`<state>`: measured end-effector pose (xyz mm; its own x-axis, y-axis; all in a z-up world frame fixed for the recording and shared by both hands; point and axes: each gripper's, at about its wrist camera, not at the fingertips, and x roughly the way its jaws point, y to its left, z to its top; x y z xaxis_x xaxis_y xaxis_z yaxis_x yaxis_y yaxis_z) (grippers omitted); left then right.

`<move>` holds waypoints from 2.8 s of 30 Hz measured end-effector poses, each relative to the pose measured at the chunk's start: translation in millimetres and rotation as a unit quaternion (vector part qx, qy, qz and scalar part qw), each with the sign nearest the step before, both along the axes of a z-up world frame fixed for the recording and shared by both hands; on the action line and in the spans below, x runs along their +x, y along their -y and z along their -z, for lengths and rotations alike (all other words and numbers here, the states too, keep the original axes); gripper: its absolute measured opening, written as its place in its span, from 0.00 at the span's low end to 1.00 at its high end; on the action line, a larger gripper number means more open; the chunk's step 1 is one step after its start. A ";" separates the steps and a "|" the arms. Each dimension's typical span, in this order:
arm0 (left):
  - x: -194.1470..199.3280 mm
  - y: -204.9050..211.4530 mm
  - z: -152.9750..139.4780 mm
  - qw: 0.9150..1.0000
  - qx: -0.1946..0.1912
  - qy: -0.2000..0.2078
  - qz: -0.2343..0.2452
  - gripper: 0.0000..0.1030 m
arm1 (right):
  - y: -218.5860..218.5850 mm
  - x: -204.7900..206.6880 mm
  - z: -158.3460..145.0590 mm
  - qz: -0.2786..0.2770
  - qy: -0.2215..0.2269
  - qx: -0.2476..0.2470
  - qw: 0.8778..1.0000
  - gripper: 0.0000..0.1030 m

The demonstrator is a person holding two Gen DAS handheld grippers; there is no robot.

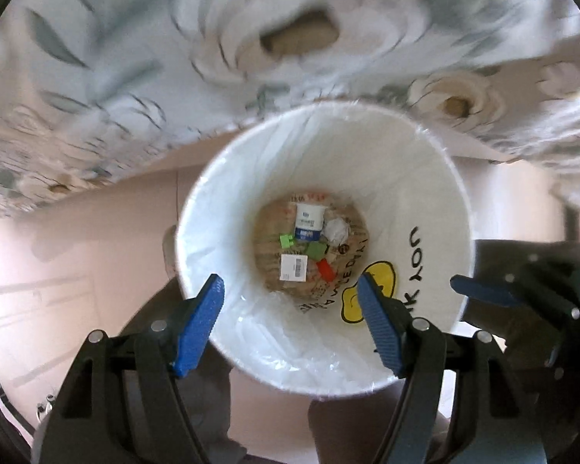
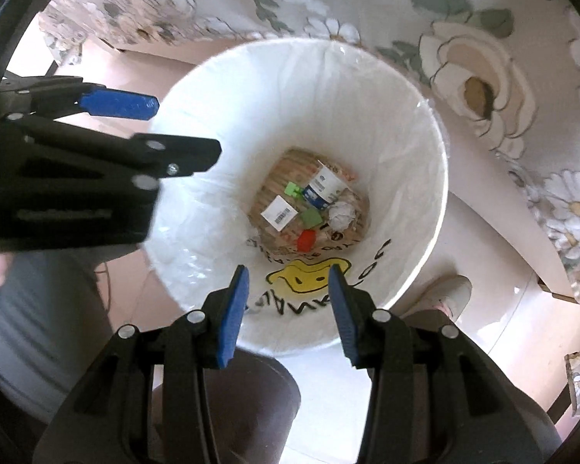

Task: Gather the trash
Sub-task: 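Move both tools back toward the milk carton and black foam tube, then grasp the milk carton with the left tool while right grasps the black foam tube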

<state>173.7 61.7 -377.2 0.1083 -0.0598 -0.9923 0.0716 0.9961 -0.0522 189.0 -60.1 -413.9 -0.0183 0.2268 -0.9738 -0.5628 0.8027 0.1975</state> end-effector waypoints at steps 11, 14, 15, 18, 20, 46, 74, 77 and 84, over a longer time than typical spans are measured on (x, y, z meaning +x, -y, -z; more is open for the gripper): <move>-25.9 -3.7 -90.9 0.994 0.047 0.094 0.044 0.73 | 25.2 -5.6 -82.1 -0.013 0.077 0.009 0.997 0.48; -29.8 -5.4 -118.5 0.990 0.053 0.116 0.053 0.76 | 29.7 -7.4 -111.2 -0.014 0.103 0.014 0.994 0.50; -31.0 -5.7 -129.3 0.989 0.055 0.124 0.057 0.77 | 31.4 -7.7 -121.8 -0.015 0.113 0.016 0.993 0.50; -31.8 -5.7 -158.9 0.984 0.066 0.153 0.065 0.81 | 35.0 -8.3 -154.4 -0.015 0.142 0.020 0.990 0.53; -30.9 -4.3 -179.3 0.981 0.070 0.169 0.068 0.81 | 36.3 -9.3 -171.4 -0.015 0.158 0.025 0.987 0.55; 92.7 -24.8 -368.5 0.928 0.147 0.302 0.160 0.88 | 20.3 60.9 -401.0 0.032 0.325 0.080 0.942 0.70; 461.5 -69.5 -399.1 0.928 0.107 0.191 0.302 0.89 | -49.2 401.2 -458.2 0.139 0.205 0.082 0.965 0.70; 483.7 -73.5 -411.5 0.928 0.081 0.177 0.318 0.89 | -61.7 416.3 -473.3 0.160 0.195 0.081 0.964 0.70; 535.0 -76.5 -384.5 0.920 0.068 0.148 0.355 0.89 | -79.8 463.4 -455.6 0.226 0.189 0.060 0.954 0.70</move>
<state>708.7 138.2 7.3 0.3567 -0.0971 -0.9292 0.6987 0.6880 0.1963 652.3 19.6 41.7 0.4553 0.2392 -0.8576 -0.2141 0.9644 0.1553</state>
